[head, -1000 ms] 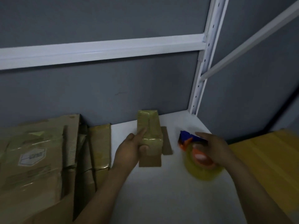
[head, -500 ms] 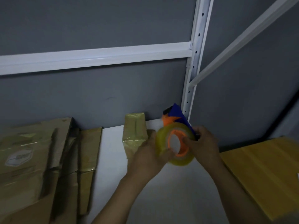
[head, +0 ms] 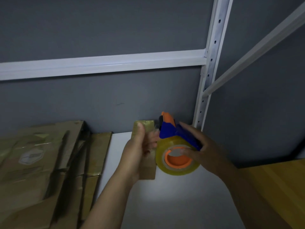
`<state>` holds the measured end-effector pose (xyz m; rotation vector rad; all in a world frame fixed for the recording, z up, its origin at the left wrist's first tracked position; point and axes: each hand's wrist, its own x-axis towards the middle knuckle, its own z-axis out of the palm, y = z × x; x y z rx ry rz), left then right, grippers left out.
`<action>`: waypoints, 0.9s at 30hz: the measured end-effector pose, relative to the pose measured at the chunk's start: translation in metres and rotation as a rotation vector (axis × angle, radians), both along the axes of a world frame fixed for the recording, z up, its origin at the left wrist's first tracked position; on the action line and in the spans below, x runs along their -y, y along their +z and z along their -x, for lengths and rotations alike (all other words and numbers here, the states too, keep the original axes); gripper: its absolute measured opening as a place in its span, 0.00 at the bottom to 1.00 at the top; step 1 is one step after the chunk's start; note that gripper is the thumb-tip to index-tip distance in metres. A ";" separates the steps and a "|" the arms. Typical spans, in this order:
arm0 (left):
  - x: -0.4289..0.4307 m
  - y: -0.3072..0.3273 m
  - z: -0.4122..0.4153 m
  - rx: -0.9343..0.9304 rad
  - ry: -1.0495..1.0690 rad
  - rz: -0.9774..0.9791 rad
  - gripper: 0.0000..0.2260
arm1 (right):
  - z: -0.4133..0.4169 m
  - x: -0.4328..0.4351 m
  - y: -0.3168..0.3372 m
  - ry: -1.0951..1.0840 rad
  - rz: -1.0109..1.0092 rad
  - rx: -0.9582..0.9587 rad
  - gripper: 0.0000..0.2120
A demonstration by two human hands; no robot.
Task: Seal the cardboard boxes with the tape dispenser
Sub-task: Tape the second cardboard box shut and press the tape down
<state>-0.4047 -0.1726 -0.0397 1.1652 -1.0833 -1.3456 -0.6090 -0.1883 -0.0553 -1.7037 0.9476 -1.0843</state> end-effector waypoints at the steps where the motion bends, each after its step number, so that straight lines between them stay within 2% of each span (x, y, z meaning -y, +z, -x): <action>1: 0.003 0.004 -0.001 -0.052 0.005 -0.040 0.25 | 0.000 0.001 -0.001 0.002 0.007 -0.030 0.32; 4: 0.012 0.006 -0.005 -0.092 0.087 -0.070 0.07 | 0.002 0.007 -0.005 -0.045 0.042 -0.124 0.32; 5: 0.015 0.005 -0.009 -0.071 0.116 -0.076 0.06 | 0.004 0.011 -0.007 -0.056 0.062 -0.168 0.32; 12: 0.022 -0.007 -0.028 0.085 0.226 -0.077 0.09 | 0.010 0.027 0.000 -0.048 0.156 -0.426 0.33; 16: 0.029 -0.014 -0.047 0.142 0.343 -0.077 0.11 | 0.014 0.028 0.001 -0.057 0.138 -0.559 0.32; 22: 0.034 -0.032 -0.063 0.216 0.420 -0.161 0.06 | 0.007 0.029 0.000 -0.041 0.106 -0.719 0.32; 27: 0.043 -0.047 -0.072 0.278 0.451 -0.196 0.08 | -0.001 0.035 0.005 -0.046 0.163 -0.885 0.33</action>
